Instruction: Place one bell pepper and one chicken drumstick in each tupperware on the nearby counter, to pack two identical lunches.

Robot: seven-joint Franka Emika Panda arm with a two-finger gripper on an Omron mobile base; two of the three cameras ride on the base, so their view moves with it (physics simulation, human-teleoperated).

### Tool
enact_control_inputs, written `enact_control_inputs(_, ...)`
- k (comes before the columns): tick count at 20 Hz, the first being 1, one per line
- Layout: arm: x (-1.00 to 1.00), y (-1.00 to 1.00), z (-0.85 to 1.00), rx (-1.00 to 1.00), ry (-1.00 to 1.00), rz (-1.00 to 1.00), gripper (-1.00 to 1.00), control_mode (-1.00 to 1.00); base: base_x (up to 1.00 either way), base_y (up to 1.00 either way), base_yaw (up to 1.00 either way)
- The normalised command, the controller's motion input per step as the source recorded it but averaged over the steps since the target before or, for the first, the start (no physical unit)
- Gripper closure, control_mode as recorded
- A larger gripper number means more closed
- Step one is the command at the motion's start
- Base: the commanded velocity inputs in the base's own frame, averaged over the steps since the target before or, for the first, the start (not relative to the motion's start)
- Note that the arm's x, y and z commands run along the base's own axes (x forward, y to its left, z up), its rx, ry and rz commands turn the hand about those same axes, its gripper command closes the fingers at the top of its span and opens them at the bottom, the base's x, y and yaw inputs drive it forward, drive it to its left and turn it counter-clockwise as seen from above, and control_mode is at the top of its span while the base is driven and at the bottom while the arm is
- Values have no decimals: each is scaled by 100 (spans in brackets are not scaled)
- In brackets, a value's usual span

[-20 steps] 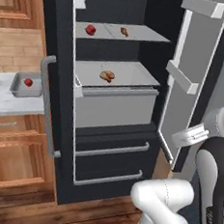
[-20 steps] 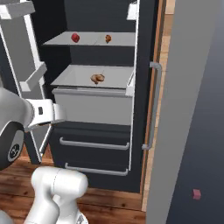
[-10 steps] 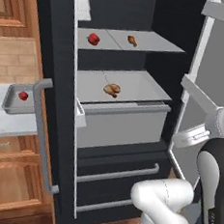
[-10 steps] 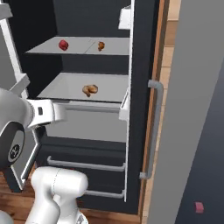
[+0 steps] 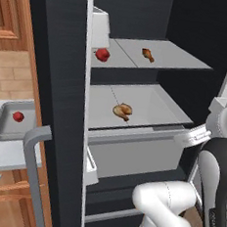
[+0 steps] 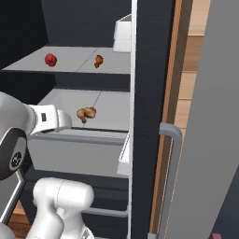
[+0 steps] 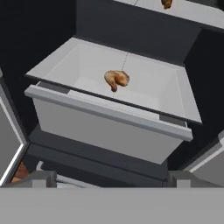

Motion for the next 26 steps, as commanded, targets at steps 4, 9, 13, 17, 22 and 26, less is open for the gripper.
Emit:
enact_control_inputs(4, 0, 5, -30, -2, 3, 0, -100, -100, 0, 4, 0)
enact_control_inputs(9, 2, 0, -49, 0, 1, 0, -100, -100, 0, 0, 0)
enact_control_inputs(13, 21, 3, -23, 2, -1, -3, -100, -100, 0, 0, 0)
enact_control_inputs(17, 18, 9, -4, 14, -7, -9, -100, -100, 0, 0, 0)
enact_control_inputs(22, 13, 25, 0, 15, -4, -12, -100, -100, 0, 0, 0)
enact_control_inputs(26, 24, 19, -2, 3, 0, -7, -100, -100, 0, 0, 0)
